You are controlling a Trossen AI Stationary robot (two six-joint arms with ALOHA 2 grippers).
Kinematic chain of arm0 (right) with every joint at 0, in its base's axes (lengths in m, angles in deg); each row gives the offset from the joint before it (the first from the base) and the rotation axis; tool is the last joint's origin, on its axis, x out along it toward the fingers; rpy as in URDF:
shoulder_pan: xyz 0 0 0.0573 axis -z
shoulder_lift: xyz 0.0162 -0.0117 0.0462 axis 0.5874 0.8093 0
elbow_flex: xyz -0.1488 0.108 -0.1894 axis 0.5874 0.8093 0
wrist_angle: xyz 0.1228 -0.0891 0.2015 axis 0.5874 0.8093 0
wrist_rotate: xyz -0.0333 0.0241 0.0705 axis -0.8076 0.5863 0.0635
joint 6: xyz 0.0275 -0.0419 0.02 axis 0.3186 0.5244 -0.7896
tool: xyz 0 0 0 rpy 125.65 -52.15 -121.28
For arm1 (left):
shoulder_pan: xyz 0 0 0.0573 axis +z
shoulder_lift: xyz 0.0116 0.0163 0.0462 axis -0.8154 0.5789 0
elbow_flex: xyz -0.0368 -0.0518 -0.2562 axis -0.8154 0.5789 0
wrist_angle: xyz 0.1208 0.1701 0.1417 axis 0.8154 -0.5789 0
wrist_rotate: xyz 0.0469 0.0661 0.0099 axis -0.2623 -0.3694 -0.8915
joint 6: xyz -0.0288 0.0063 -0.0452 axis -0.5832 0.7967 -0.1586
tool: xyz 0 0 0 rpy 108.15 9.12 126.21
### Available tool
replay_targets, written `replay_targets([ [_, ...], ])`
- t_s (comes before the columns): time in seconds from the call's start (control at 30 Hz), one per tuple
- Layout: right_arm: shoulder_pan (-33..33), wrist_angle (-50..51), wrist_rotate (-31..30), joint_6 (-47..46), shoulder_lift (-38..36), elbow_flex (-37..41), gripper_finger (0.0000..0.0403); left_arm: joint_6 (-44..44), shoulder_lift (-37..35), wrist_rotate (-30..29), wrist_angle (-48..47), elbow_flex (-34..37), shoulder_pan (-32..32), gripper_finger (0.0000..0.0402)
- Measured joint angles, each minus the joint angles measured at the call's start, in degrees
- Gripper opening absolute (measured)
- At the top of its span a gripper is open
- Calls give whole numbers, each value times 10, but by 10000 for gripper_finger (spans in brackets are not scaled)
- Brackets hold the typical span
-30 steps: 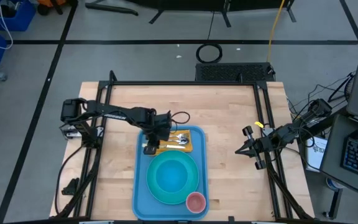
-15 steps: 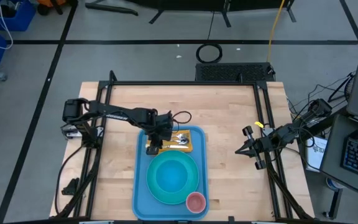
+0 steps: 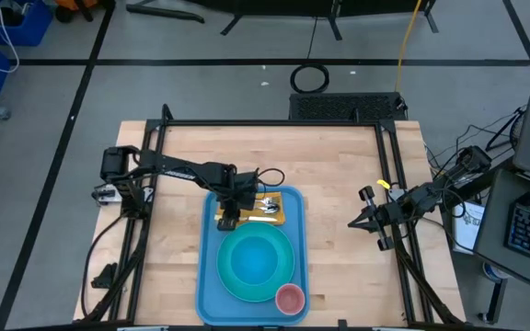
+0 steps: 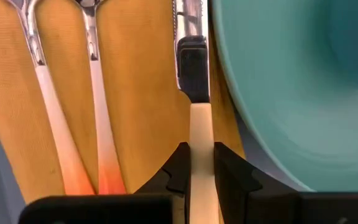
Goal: Set up tray
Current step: Put the yellow knife to the left of the blue plate on the yellow napkin on the blue serving tray
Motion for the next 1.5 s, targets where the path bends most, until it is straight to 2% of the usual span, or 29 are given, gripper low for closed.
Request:
replay_targets([
  [0.3,0,0,0,0,0,0,0,2,19,2,7,0,-3,45],
  [0.6,0,0,0,0,0,0,0,-11,17,-31,14,0,-4,45],
  [1.5,0,0,0,0,0,0,0,-63,17,-61,51,0,-26,45],
])
